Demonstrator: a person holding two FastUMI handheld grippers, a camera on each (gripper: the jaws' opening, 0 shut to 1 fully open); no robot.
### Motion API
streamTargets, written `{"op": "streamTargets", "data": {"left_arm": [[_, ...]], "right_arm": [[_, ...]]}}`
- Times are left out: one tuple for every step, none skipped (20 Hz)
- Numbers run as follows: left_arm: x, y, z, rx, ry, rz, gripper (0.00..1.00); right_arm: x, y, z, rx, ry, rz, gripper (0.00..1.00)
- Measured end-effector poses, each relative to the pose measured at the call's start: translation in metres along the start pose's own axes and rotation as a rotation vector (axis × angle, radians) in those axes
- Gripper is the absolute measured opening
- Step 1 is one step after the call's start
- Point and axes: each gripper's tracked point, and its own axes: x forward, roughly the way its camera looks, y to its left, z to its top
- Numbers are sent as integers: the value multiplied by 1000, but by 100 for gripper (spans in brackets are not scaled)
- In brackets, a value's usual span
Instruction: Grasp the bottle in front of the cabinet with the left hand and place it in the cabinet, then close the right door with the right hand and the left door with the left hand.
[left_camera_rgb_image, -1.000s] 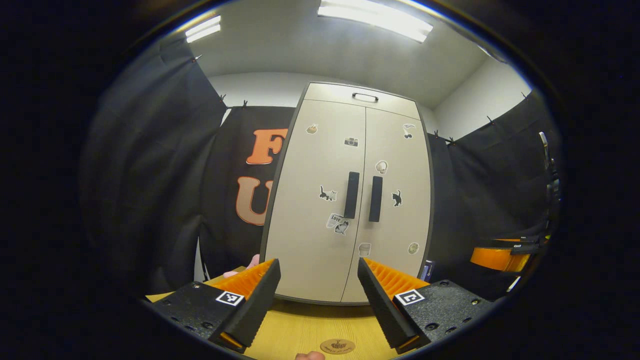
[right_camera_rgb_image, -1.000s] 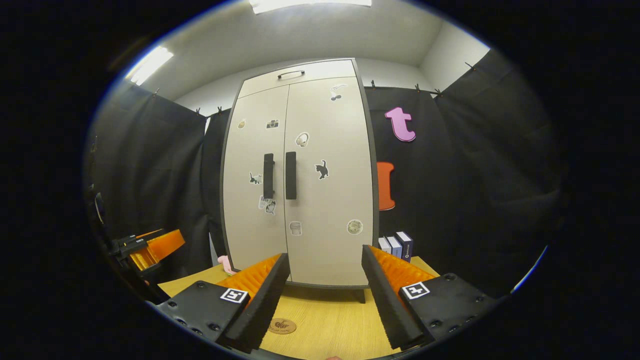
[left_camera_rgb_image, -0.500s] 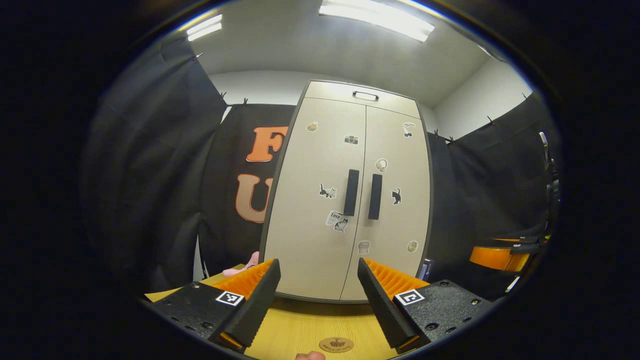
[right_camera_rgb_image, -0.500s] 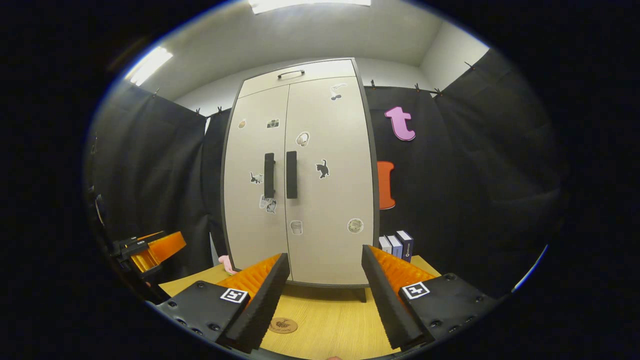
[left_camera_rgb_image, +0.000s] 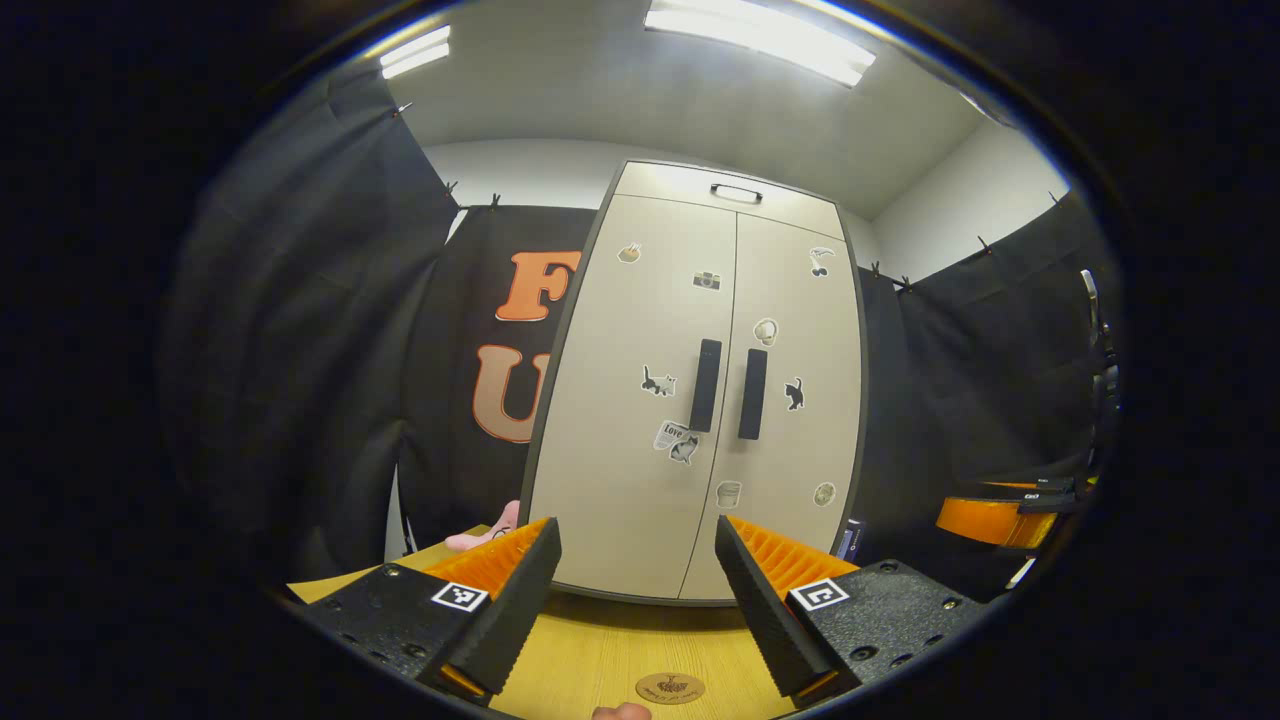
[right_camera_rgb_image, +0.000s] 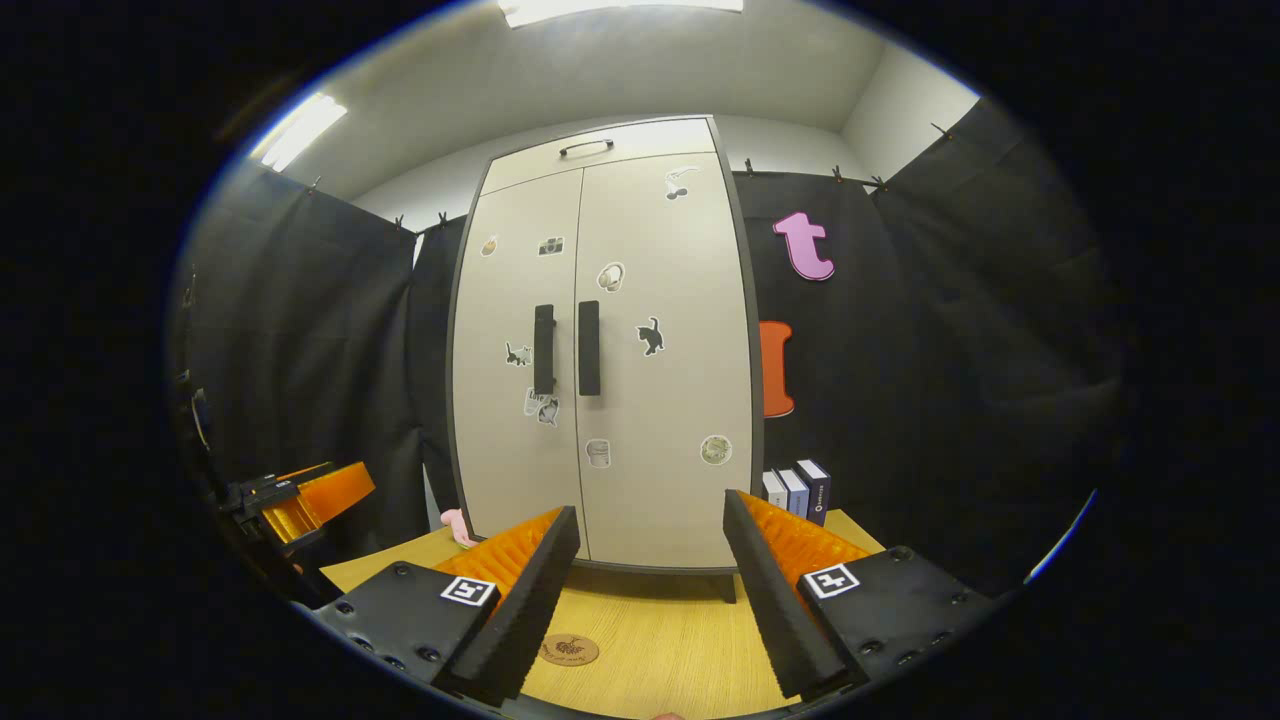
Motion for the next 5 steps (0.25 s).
{"op": "streamTargets", "data": {"left_arm": [[0, 0, 0, 0, -1, 1, 94], [0, 0, 0, -1, 0, 1, 94], [0, 0, 0, -3, 2, 1, 94], [-1, 0, -1, -4, 3, 2, 94], [-3, 0, 0, -6, 3, 1, 94]], "right_arm": [[0, 0, 0, 1, 0, -1, 96], [-1, 0, 0, 3, 0, -1, 96], [-1, 0, -1, 5, 2, 0, 96], [-1, 1, -1, 5, 3, -1, 96], [-1, 1, -1, 3, 3, -1, 96]]}}
